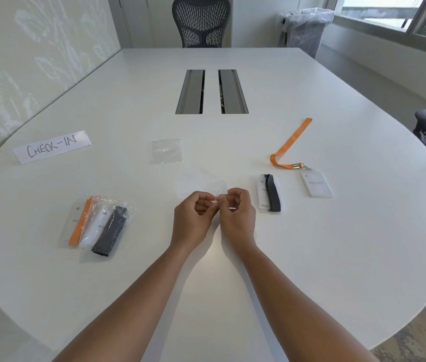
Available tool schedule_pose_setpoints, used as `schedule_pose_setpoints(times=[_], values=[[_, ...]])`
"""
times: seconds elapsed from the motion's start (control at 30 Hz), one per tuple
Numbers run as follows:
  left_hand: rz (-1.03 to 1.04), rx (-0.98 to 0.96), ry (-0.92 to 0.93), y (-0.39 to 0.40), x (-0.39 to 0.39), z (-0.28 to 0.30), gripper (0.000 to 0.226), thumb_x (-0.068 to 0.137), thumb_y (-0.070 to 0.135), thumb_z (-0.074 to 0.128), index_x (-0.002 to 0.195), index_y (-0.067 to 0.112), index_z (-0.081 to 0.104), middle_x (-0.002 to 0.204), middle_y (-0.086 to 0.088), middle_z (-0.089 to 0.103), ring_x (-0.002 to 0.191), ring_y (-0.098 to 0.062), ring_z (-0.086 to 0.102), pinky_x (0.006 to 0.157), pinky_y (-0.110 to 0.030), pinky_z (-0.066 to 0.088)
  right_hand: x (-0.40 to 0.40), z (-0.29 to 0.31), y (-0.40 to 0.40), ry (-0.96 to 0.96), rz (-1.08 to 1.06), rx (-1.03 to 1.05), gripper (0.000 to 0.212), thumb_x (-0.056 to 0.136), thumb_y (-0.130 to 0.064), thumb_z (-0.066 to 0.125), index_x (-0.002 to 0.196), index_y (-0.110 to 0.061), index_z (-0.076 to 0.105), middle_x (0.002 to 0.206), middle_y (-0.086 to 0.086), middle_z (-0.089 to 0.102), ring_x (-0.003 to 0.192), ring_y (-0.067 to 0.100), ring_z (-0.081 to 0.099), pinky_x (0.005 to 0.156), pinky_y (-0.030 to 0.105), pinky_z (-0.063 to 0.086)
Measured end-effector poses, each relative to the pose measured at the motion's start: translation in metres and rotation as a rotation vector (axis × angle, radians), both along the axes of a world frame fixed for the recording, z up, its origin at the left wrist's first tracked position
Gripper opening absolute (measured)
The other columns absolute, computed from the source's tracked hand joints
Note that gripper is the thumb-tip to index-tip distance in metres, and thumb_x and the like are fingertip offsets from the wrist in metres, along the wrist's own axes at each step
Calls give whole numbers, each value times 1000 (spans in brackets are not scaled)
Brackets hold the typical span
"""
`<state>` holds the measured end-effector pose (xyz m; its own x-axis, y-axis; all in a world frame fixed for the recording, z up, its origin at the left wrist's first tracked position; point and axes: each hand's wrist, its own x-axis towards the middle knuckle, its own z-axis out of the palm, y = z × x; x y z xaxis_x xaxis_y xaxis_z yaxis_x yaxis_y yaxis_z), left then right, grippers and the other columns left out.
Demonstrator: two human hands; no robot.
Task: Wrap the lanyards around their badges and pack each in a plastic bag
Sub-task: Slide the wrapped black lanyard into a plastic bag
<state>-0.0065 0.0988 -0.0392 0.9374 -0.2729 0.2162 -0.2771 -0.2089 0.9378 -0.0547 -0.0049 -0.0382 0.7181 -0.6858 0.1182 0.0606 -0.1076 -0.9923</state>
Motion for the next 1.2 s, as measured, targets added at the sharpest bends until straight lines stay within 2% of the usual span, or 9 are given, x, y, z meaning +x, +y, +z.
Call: schedule_pose_setpoints(times=[0.13, 0.27, 0.43, 0.57, 0.67, 0.8, 0.87, 1.0, 1.2], values=[[46, -4, -37, 0, -3, 1, 7, 88, 28, 75, 91, 30, 69, 81, 18, 72, 75, -2, 70, 65, -10, 50, 0, -2, 7, -2, -79, -112, 19, 92, -16, 58, 85, -31, 49, 82, -14, 63, 74, 3, 62, 59, 13, 46], [70, -44, -87, -1, -7, 1, 6, 88, 27, 73, 91, 29, 67, 81, 15, 72, 74, -5, 71, 65, -15, 54, 2, -6, 9, -27, 9, -364, 20, 92, -5, 53, 96, -19, 67, 103, -7, 62, 87, 5, 60, 71, 16, 49], [63, -73, -118, 0, -10, 3, 8, 88, 28, 72, 93, 29, 65, 82, 13, 72, 76, -6, 71, 65, -16, 54, 1, -6, 4, 15, 117, -294, 28, 97, -14, 55, 123, -18, 67, 119, -9, 63, 91, 5, 63, 77, 19, 52], [-24, -56, -161, 0, -8, 7, 11, 88, 26, 69, 97, 31, 66, 88, 16, 72, 83, -7, 70, 66, -14, 52, 3, 2, -6, 59, 210, -154, 48, 93, -9, 56, 134, -33, 59, 108, -12, 67, 79, 3, 62, 68, 10, 47], [-96, 82, -269, 5, 1, 12, 24, 87, 24, 69, 109, 33, 63, 105, 18, 65, 100, -10, 61, 75, -18, 48, 6, 9, -19, 127, 248, -156, 61, 90, -9, 62, 142, -37, 49, 103, -18, 65, 69, -2, 60, 67, 7, 46], [-231, 315, -430, 11, 19, 30, 63, 77, 16, 71, 137, 24, 51, 134, 9, 46, 128, -13, 38, 105, -28, 38, 13, 25, -37, 269, 306, -251, 65, 86, -19, 74, 143, -35, 48, 108, -12, 65, 74, 4, 62, 71, 15, 47], [-318, 512, -460, 10, 27, 43, 86, 71, 28, 74, 149, 27, 35, 146, 5, 32, 141, -17, 23, 117, -36, 30, 15, 34, -46, 318, 353, -329, 67, 84, -22, 77, 143, -35, 49, 108, -13, 64, 79, 7, 61, 78, 21, 46], [-385, 754, -578, 1, 37, 56, 121, 64, 56, 84, 158, 27, 13, 161, 4, 14, 152, -17, 3, 122, -41, 13, 15, 48, -56, 391, 451, -461, 68, 81, -26, 80, 141, -37, 51, 112, -12, 61, 97, 15, 62, 83, 29, 51], [-418, 793, -583, -9, 45, 62, 114, 63, 63, 84, 153, 24, 27, 154, 4, 34, 151, -7, 4, 123, -40, 11, 11, 57, -64, 401, 471, -469, 66, 79, -32, 81, 139, -38, 53, 114, -12, 60, 101, 16, 62, 91, 34, 52]])
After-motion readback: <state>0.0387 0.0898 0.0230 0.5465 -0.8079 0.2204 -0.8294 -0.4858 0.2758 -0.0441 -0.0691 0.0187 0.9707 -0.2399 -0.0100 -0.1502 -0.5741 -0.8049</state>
